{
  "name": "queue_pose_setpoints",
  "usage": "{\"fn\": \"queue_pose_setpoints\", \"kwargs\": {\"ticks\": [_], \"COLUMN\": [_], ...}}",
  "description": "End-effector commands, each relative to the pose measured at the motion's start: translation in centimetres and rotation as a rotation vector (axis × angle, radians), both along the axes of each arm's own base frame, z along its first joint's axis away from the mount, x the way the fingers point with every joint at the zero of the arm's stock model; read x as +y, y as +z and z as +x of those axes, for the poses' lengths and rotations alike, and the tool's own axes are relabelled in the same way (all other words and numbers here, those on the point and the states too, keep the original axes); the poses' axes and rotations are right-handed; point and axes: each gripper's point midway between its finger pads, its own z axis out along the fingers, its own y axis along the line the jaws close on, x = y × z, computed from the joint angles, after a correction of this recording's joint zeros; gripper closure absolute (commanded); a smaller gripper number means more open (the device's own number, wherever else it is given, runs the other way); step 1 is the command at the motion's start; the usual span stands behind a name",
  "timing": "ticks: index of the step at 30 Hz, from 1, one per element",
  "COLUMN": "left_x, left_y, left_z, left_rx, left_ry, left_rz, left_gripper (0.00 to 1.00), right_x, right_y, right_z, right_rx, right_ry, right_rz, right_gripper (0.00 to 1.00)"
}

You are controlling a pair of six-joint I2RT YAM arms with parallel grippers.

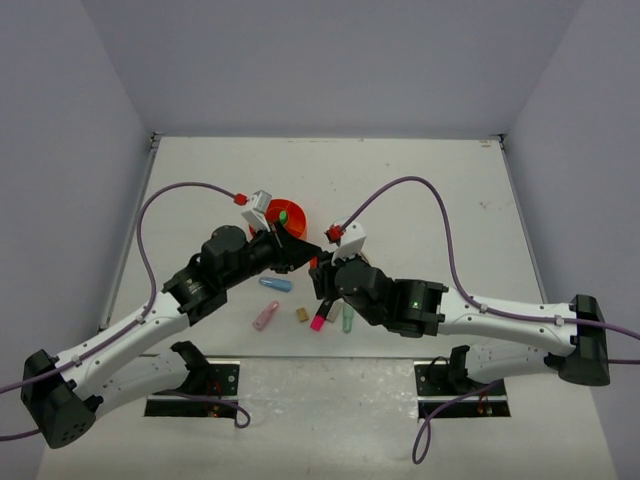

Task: Sort the stationery into containers
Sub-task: Place the pen in the storage box.

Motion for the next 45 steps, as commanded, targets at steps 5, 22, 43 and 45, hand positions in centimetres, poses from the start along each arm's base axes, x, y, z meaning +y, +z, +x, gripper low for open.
{"fn": "queue_pose_setpoints", "kwargs": {"ticks": [5, 22, 43, 45], "left_x": [-1.4, 13.0, 12.5, 12.4], "left_y": [2.8, 6.4, 0.5, -0.6], "left_z": [-1.1, 11.7, 19.9, 19.8], "left_rx": [-0.051, -0.293, -0.461, -0.438], "left_ry": [-0.07, 0.842, 0.957, 0.949], "left_rz": [-0.066, 0.567, 0.627, 0.622], "left_gripper": [1.0, 1.0, 1.0, 1.0], "right_x": [-0.5, -9.3, -12.7, -13.0], "right_y": [2.3, -0.4, -2.6, -2.3], "right_z": [0.6, 0.6, -0.9, -0.9], "right_rx": [-0.031, 0.01, 0.047, 0.04], "right_ry": [-0.061, -0.286, -0.267, -0.269], "right_rz": [0.088, 0.135, 0.144, 0.155], "right_gripper": [0.99, 0.01, 0.01, 0.01]}}
